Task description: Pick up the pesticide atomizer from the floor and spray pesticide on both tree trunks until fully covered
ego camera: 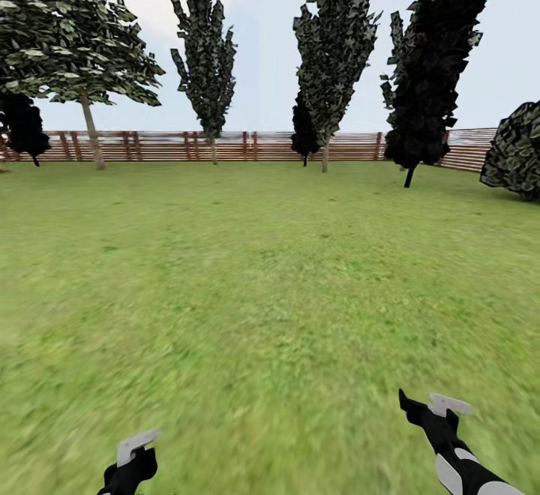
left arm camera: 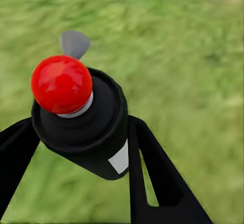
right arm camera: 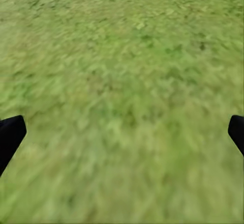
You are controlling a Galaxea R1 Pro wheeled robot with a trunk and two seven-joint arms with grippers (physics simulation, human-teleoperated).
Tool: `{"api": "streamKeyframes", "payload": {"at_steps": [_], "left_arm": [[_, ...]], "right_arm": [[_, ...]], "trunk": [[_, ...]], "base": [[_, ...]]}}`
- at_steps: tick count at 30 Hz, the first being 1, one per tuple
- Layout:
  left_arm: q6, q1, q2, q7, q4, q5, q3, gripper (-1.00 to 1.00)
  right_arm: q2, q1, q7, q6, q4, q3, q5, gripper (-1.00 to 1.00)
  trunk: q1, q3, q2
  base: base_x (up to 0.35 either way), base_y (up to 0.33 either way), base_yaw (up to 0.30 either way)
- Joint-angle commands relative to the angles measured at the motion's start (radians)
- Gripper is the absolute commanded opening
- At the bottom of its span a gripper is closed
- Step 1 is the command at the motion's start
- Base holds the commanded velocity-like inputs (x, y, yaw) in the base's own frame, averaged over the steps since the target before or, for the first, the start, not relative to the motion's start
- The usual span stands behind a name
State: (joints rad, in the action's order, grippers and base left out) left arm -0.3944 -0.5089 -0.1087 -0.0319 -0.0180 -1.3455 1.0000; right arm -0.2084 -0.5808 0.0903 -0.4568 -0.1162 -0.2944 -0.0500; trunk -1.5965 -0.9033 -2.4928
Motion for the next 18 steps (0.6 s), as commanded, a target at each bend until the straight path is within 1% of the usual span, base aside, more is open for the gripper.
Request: {"api": "streamKeyframes", "payload": {"at_steps": [1,18], "left_arm": [[-0.001,0.000,0.000,-0.003,-0.001,-0.011,0.006,-1.00],[-0.001,0.000,0.000,-0.003,-0.001,-0.011,0.006,-1.00]], "right_arm": [[0.000,-0.001,0.009,-0.003,0.001,-0.006,-0.005,1.00],[0.000,-0.001,0.009,-0.003,0.001,-0.006,-0.005,1.00]], "trunk": [[0.000,-0.001,0.000],[0.004,0.002,0.007]], "base": [[0.000,0.000,0.287],[0.000,0.000,0.287]]}}
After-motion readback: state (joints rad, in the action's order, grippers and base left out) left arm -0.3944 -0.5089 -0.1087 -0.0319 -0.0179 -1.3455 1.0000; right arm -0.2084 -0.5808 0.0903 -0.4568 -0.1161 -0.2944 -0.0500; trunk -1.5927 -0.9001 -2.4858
